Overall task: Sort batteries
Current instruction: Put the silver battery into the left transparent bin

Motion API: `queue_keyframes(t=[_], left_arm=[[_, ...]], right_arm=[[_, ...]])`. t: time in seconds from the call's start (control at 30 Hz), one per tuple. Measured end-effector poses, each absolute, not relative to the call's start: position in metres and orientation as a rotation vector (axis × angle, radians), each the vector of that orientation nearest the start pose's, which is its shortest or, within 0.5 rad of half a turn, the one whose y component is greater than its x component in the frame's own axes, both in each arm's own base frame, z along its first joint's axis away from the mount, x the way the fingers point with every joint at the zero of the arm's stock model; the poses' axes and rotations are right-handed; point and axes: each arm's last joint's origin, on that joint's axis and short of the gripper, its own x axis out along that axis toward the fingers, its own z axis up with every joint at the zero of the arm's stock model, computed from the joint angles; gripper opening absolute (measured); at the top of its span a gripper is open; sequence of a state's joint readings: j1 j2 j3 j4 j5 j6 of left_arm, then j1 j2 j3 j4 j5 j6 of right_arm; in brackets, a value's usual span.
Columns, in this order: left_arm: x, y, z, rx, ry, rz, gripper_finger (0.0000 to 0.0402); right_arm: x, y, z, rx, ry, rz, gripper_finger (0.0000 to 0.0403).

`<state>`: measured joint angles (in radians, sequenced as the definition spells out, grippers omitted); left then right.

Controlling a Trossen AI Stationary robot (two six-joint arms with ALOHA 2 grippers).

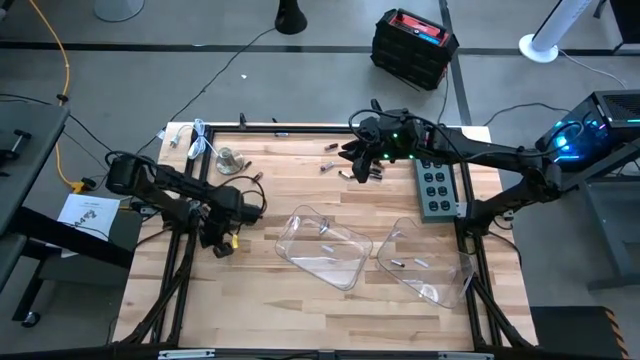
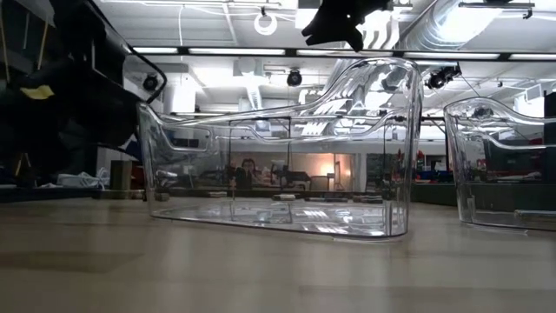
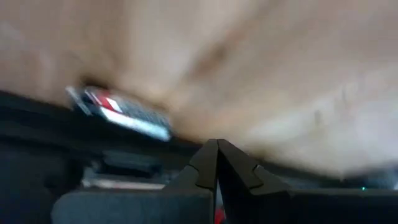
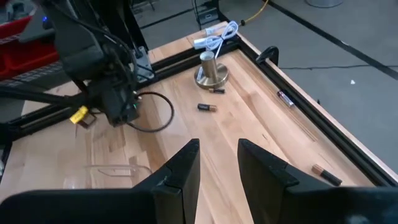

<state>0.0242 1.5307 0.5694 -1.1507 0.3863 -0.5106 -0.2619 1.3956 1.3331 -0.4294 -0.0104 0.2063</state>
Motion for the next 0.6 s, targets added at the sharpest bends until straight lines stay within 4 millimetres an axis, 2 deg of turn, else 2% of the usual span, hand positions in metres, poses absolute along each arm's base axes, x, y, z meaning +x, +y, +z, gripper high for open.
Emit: queue_keyframes(t=[0.2,0.43,0.6], left_arm=[[0.1522,-0.0008,0.1167,-0.598,2.06,0.498,0.0],[0.1522,-0.0008,0.1167,-0.552,2.059,0.482,0.0],[0.1507,0.0041,0.1193,-0.481,1.969,0.751,0.0]], right_arm=[[0.2973,-0.0794,0.3627,0.27,0.457,-0.299,0.01],[0.2972,-0.0793,0.3626,0.288,0.457,-0.303,0.01],[0.2971,-0.0794,0.3624,0.288,0.458,-0.304,0.01]])
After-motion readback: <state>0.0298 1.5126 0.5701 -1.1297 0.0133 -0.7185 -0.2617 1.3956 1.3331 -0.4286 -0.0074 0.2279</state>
